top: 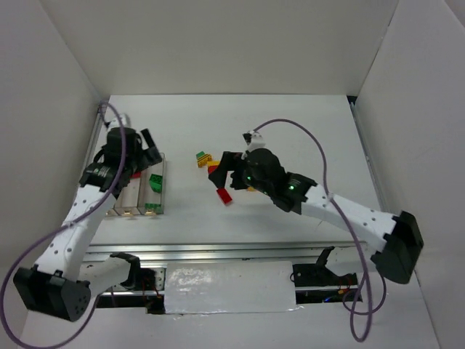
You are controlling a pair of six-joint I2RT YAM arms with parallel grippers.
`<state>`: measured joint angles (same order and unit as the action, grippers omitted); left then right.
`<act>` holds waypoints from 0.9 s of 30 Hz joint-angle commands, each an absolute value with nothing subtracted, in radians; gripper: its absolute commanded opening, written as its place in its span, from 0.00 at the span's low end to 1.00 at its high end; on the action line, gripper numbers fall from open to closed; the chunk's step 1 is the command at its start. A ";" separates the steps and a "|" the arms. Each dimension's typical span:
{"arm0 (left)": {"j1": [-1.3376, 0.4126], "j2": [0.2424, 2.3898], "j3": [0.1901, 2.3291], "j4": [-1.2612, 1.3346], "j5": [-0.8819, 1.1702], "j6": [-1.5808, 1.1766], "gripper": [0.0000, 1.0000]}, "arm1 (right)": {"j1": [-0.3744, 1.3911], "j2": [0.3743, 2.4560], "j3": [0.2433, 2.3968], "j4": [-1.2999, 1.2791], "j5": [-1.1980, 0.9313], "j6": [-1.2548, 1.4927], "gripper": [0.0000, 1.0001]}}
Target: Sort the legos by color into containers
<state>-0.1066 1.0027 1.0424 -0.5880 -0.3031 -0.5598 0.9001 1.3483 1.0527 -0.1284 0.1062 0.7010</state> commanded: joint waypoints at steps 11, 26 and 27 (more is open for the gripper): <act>-0.472 1.651 1.394 -0.520 -0.431 -0.981 1.00 | 0.841 0.795 0.827 -0.472 0.301 0.638 0.95; -0.466 2.146 1.750 -0.656 -0.511 -1.107 0.95 | 0.822 0.632 0.709 -0.531 0.233 0.643 0.94; -0.465 2.149 1.750 -0.652 -0.515 -1.111 0.95 | 0.822 0.630 0.704 -0.528 0.232 0.641 0.94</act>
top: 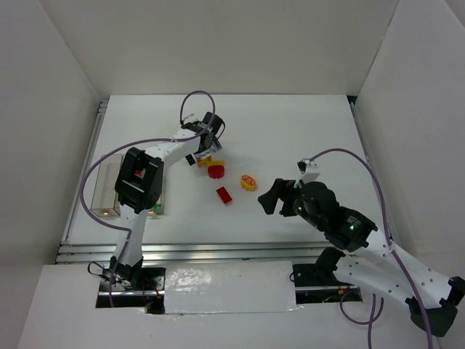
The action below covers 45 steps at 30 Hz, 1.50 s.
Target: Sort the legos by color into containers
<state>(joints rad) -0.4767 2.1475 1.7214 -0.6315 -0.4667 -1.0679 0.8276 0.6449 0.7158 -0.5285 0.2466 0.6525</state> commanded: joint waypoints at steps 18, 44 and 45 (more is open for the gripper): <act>-0.437 2.210 1.681 -0.534 -0.451 -1.080 0.55 | 0.822 0.669 0.695 -0.499 0.212 0.630 0.93; -0.707 1.369 1.181 -0.310 -0.399 -0.999 0.00 | 0.814 0.934 0.626 0.256 0.012 0.744 0.90; -0.721 1.349 1.169 -0.292 -0.396 -1.002 0.00 | 0.818 0.968 0.633 0.273 0.012 0.744 0.89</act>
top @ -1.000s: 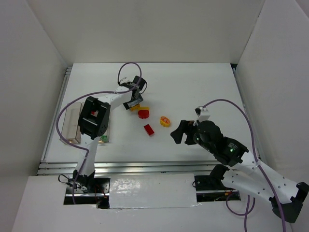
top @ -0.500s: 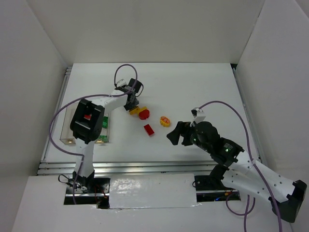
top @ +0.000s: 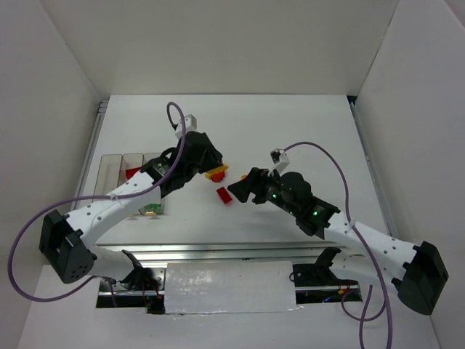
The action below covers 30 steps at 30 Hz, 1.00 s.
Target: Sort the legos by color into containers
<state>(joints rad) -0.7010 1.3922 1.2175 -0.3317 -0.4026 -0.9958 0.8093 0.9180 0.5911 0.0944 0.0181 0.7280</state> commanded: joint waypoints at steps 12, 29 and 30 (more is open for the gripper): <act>-0.841 1.226 1.123 -0.293 -0.411 -1.048 0.00 | 0.914 1.041 0.592 0.561 0.167 0.726 0.83; -0.854 1.193 1.114 -0.298 -0.391 -1.063 0.00 | 0.943 1.127 0.609 0.604 0.293 0.709 0.00; -0.853 1.187 1.115 -0.305 -0.412 -1.055 0.00 | 0.943 1.129 0.595 0.615 0.282 0.701 0.00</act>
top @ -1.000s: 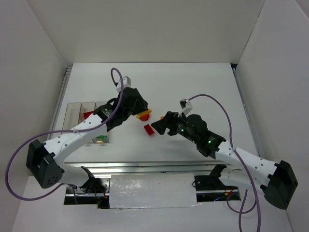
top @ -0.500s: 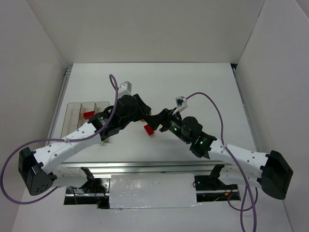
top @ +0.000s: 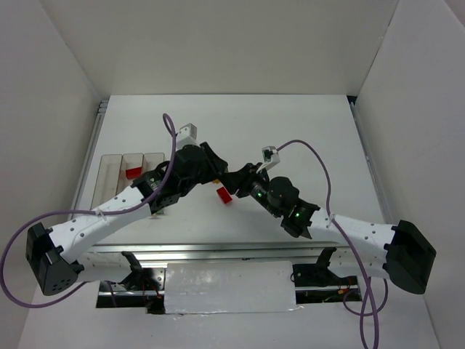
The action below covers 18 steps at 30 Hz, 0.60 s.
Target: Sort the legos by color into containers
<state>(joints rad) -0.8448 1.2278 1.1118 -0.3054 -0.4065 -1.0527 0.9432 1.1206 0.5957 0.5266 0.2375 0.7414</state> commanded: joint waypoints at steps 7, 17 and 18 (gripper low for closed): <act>-0.775 1.166 1.137 -0.385 -0.433 -1.016 0.00 | 0.943 1.108 0.482 0.770 0.060 0.603 0.00; -0.617 1.083 1.075 -0.452 -0.520 -0.957 0.00 | 0.943 0.962 0.381 0.710 0.006 0.568 0.00; -0.606 1.085 1.074 -0.519 -0.587 -0.953 0.00 | 0.945 0.942 0.376 0.668 0.046 0.569 0.00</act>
<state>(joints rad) -0.6289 1.1069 1.0756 -0.4248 -0.4370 -0.9981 0.9428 1.0142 0.3851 0.6987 0.0032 0.6010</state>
